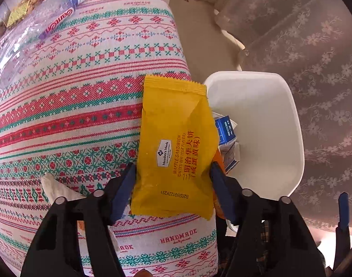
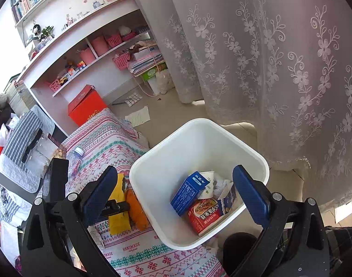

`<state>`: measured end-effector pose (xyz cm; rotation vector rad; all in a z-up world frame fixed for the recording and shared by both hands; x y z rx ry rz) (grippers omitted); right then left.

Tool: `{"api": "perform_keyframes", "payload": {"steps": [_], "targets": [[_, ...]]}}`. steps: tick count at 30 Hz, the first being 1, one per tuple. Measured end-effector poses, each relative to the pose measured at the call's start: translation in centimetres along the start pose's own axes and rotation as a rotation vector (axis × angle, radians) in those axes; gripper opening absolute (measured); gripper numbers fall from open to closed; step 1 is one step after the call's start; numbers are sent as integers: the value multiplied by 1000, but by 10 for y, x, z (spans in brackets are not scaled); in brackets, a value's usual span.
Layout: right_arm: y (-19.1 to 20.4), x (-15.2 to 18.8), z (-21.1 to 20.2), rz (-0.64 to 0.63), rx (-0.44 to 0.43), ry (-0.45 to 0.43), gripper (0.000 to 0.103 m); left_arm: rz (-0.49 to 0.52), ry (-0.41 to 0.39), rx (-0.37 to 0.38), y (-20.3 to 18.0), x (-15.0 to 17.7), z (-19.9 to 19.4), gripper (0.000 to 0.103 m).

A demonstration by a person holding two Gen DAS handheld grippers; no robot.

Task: Collect trash

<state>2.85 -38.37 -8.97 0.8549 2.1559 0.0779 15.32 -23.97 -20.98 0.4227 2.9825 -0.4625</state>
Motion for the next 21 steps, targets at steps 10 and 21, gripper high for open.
{"api": "perform_keyframes", "payload": {"steps": [10, 21], "targets": [[-2, -3, -4, 7, -10, -21, 96, 10, -72, 109, -11, -4, -27, 25], [-5, -11, -18, 12, -29, -90, 96, 108, -130, 427, -77, -20, -54, 43]]}}
Point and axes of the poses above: each gripper's, at about its wrist camera, not at the fingertips, and z roughly the way its jaws point, y to its left, x to its underside, the point moved 8 cm from there along z, roughly the way its jaws point
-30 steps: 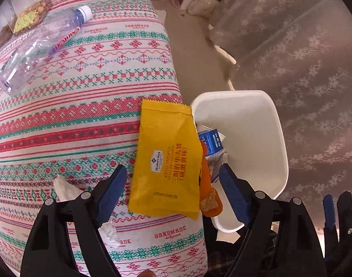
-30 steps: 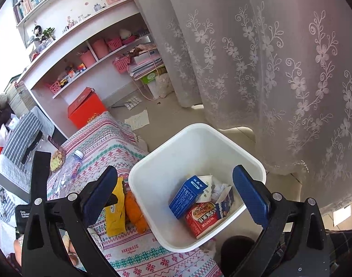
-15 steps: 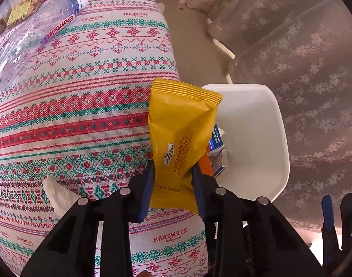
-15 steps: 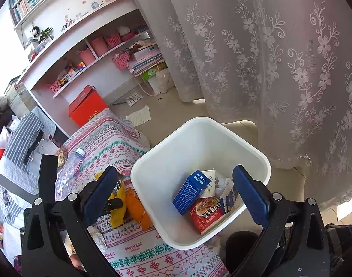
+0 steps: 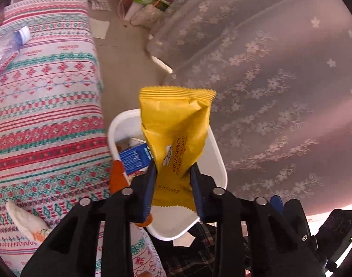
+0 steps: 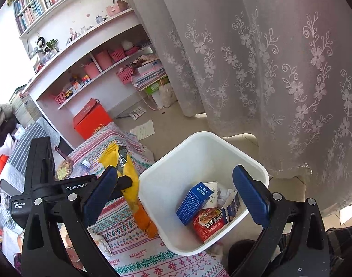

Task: Collect trash

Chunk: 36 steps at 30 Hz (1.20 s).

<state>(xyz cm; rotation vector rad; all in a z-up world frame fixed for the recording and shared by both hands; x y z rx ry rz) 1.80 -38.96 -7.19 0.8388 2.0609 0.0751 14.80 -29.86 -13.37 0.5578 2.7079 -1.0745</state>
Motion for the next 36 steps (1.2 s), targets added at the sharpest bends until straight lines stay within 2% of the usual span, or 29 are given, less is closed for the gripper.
{"api": "perform_keyframes", "payload": {"steps": [2, 4, 7, 10, 11, 12, 13, 15, 16, 19, 23, 25, 27, 29, 33, 34, 36], "targets": [[0, 1, 0, -1, 1, 6, 96, -1, 20, 18, -4, 1, 9, 56], [2, 0, 1, 0, -2, 11, 96, -20, 31, 24, -2, 1, 14, 56], [5, 1, 1, 3, -10, 14, 96, -55, 9, -14, 11, 1, 3, 56], [7, 1, 0, 8, -20, 15, 96, -104, -21, 12, 26, -2, -16, 56], [8, 2, 0, 6, -22, 16, 96, -120, -31, 8, 29, -4, -20, 60], [9, 2, 0, 3, -22, 17, 96, -131, -37, -7, 33, -5, -25, 65], [8, 2, 0, 2, -20, 17, 96, -132, -36, -53, 38, -4, -27, 65], [6, 1, 0, 7, -15, 14, 96, -76, -21, -221, 47, 1, -27, 65], [5, 0, 0, 11, -14, 13, 96, -53, -3, -256, 49, 6, -25, 65], [5, 0, -1, 7, -16, 7, 96, -64, 64, -245, 49, 20, -10, 65], [5, 0, -1, -5, -13, 7, 96, -27, 85, -347, 51, 25, 10, 64], [4, 1, 0, -2, -10, 11, 96, -42, 96, -365, 57, 27, 19, 54], [5, 2, 2, -7, -11, 17, 96, -56, 115, -370, 61, 30, 28, 36], [6, 4, 2, -6, -11, 23, 96, -64, 135, -357, 64, 32, 34, 27], [5, 4, 1, -2, -13, 17, 96, -70, 119, -332, 62, 27, 34, 17], [5, 4, 0, -2, -15, 13, 96, -71, 105, -310, 60, 24, 31, 13], [6, 2, -1, 0, -19, 7, 96, -66, 72, -238, 51, 18, 24, 12]]}}
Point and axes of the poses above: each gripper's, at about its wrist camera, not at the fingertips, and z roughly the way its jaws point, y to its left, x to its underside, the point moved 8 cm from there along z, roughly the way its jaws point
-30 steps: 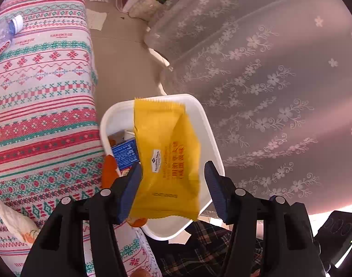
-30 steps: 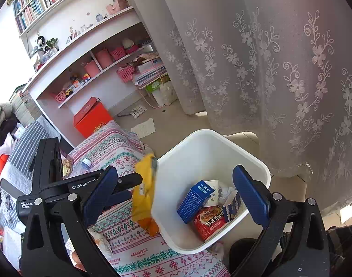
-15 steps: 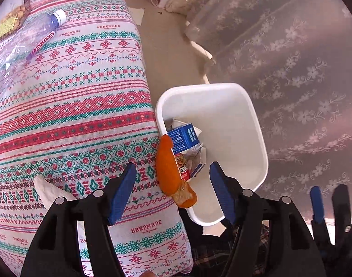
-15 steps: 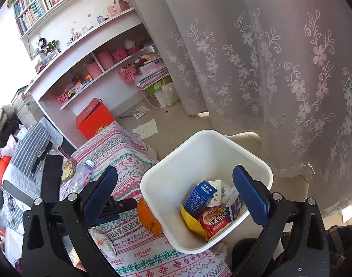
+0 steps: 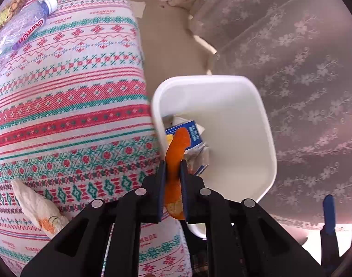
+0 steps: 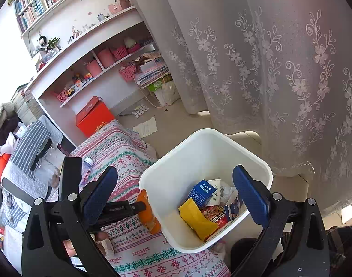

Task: Collect trash
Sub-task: 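Grasp the orange peel at the bin rim with the left tool and drop it in, then move the left tool to the crumpled white tissue and grasp it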

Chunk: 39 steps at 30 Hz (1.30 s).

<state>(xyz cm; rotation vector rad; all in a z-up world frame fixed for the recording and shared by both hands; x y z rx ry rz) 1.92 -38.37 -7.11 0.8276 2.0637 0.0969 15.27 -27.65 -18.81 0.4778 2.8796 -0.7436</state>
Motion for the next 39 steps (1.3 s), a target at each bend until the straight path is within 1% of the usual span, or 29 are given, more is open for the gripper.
{"api": "perform_keyframes", "payload": {"steps": [2, 3, 4, 5, 6, 8, 11, 12, 14, 16, 17, 18, 20, 23, 26, 28, 30, 33, 34, 36, 39], "targets": [[0, -1, -1, 3, -4, -9, 96, 25, -23, 131, -18, -3, -9, 12], [1, -1, -2, 5, -5, -10, 96, 42, -28, 165, -26, -4, -12, 15], [1, -1, -2, 5, -5, -11, 96, 56, -34, 163, -31, -4, -13, 19], [2, -1, -2, 4, -5, -10, 96, 61, -31, 150, -33, -4, -12, 50], [3, 0, -1, 1, -6, -6, 96, 53, -36, 134, -31, -6, -11, 75], [4, 1, 0, 1, -12, 2, 96, 22, -58, 88, -19, -8, -14, 74], [8, 4, 3, 12, -22, 21, 96, -24, -81, 103, -4, -13, -32, 73], [9, 4, 4, 15, -26, 27, 96, -36, -95, 83, 2, -14, -39, 73], [13, 6, 5, 10, -27, 35, 96, -56, -106, -10, 22, -14, -54, 74], [16, 8, 6, 3, -28, 42, 96, -73, -99, -137, 42, -7, -64, 74], [18, 9, 7, 1, -28, 46, 96, -83, -87, -187, 52, -3, -68, 74], [20, 10, 8, 1, -29, 51, 96, -97, -70, -213, 63, 1, -70, 74], [22, 13, 10, 2, -33, 68, 96, -125, -30, -238, 79, 11, -72, 74], [28, 18, 15, -1, -40, 95, 96, -136, 25, -287, 97, 26, -68, 74], [37, 24, 17, -13, -48, 116, 96, -169, 71, -297, 109, 41, -58, 73], [43, 28, 19, -28, -52, 127, 96, -203, 79, -288, 115, 47, -53, 73], [49, 32, 20, -49, -51, 138, 96, -230, 86, -280, 121, 50, -47, 70], [56, 36, 24, -66, -43, 146, 96, -278, 107, -270, 132, 57, -38, 58], [58, 37, 25, -71, -41, 152, 96, -275, 95, -271, 133, 57, -38, 58], [63, 41, 31, -80, -36, 170, 96, -252, 77, -282, 134, 55, -43, 47], [75, 52, 48, -120, -20, 220, 96, -238, 54, -238, 139, 56, -55, 44]]}}
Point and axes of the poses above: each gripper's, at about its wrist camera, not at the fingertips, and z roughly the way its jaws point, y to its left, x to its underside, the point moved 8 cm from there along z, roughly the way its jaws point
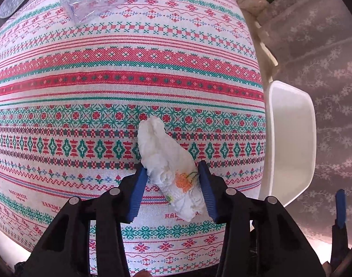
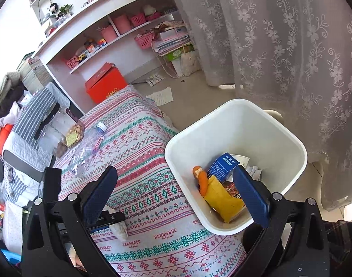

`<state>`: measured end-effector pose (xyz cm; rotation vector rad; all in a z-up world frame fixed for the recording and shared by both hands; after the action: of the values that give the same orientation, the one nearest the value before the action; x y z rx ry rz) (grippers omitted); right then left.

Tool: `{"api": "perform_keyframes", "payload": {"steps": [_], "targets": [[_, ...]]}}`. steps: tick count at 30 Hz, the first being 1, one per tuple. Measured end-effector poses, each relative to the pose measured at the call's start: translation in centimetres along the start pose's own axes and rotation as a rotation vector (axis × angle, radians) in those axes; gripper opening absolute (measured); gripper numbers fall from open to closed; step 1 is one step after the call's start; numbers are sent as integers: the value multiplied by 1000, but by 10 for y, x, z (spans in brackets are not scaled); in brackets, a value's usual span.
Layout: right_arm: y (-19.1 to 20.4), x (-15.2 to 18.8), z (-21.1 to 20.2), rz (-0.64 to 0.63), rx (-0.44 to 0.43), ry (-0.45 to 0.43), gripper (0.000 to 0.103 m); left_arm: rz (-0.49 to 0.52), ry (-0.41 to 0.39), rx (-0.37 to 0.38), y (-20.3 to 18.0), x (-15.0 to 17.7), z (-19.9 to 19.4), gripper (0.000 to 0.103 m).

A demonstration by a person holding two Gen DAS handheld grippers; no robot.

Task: Collect trash
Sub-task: 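Move the left tool to the crumpled white tissue and grasp it, then grasp the clear plastic water bottle with the right tool while the left tool holds the tissue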

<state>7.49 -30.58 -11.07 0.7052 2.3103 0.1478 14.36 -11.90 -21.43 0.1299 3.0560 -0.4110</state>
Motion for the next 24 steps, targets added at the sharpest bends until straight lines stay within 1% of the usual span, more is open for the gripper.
{"api": "perform_keyframes", "payload": {"steps": [3, 5, 7, 10, 13, 16, 19, 22, 24], "targets": [[24, 7, 29, -59, -13, 82, 96, -2, -84, 0, 21, -10, -30, 44], [46, 5, 45, -71, -46, 124, 96, -25, -168, 11, 42, -22, -61, 44], [72, -1, 63, -79, -80, 160, 96, -49, -264, -10, 66, -33, -97, 44], [116, -14, 97, -28, -132, 227, 96, -115, -382, -18, 102, -47, -145, 45], [162, -23, 135, 64, -172, 302, 96, -195, -459, -27, 143, -48, -181, 45], [197, -26, 165, 125, -149, 302, 96, -268, -502, -56, 180, -51, -197, 45], [220, -29, 194, 162, -111, 311, 96, -341, -513, -81, 216, -51, -206, 45], [233, -29, 221, 148, -46, 324, 96, -395, -513, -66, 238, -50, -211, 45], [236, -26, 235, 149, -16, 332, 96, -402, -515, -65, 242, -50, -212, 45]]}}
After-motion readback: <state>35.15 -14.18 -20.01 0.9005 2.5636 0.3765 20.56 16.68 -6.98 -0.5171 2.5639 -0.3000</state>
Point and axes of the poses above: each gripper's, at about its wrist camera, not at the fingertips, and z roughly the way its jaws point, y to its left, x to its underside, the point moved 8 cm from there along z, roughly the way its jaws point
